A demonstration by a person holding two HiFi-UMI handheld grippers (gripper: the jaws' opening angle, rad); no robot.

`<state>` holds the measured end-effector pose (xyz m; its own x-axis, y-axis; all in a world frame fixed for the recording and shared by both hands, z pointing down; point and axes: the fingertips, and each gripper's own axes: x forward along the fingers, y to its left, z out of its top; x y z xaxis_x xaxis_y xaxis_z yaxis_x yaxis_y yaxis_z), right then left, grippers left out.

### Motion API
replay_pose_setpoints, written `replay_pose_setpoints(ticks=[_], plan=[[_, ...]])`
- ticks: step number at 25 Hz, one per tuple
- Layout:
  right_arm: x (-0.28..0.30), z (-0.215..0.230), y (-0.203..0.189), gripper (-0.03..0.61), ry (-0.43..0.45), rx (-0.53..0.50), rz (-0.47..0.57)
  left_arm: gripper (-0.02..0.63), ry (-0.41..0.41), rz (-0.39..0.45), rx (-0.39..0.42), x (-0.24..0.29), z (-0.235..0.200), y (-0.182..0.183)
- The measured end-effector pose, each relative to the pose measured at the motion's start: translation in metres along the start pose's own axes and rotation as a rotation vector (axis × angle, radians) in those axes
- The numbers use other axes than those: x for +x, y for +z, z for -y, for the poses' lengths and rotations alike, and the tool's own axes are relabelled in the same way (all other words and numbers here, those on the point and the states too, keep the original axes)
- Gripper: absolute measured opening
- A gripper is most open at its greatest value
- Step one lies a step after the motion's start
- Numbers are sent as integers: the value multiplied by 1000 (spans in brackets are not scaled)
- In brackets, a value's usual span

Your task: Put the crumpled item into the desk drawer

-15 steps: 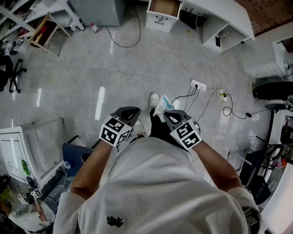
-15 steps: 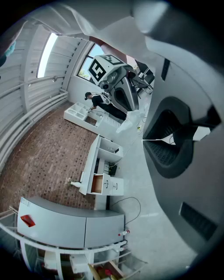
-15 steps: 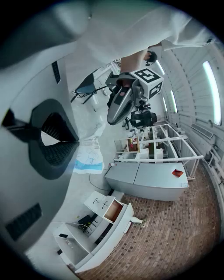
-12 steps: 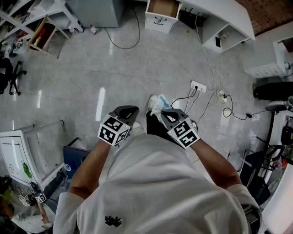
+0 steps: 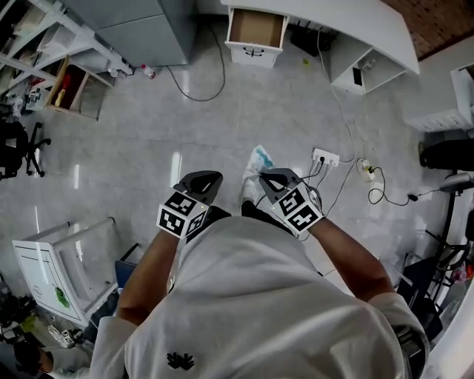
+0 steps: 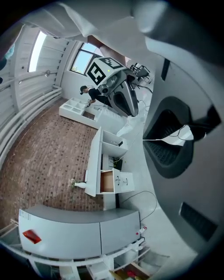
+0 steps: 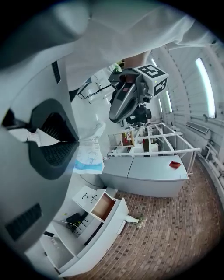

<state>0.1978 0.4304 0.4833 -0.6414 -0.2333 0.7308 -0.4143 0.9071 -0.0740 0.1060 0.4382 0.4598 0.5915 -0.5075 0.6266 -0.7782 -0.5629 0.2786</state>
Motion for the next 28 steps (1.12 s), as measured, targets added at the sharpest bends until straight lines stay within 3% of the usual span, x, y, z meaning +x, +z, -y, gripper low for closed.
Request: replay_pose_setpoints(ticks=[7, 17, 21, 28], plan=[[27, 84, 21, 29, -18, 22, -13, 25, -49, 9, 11, 44, -40, 60], [116, 197, 124, 29, -125, 95, -55, 25, -177, -6, 35, 81, -202, 147], [148, 228, 172, 29, -172, 114, -63, 25, -229, -14, 79, 79, -263, 180], [201, 281, 226, 29, -256, 126, -96, 25, -295, -53, 139, 86, -355, 207]])
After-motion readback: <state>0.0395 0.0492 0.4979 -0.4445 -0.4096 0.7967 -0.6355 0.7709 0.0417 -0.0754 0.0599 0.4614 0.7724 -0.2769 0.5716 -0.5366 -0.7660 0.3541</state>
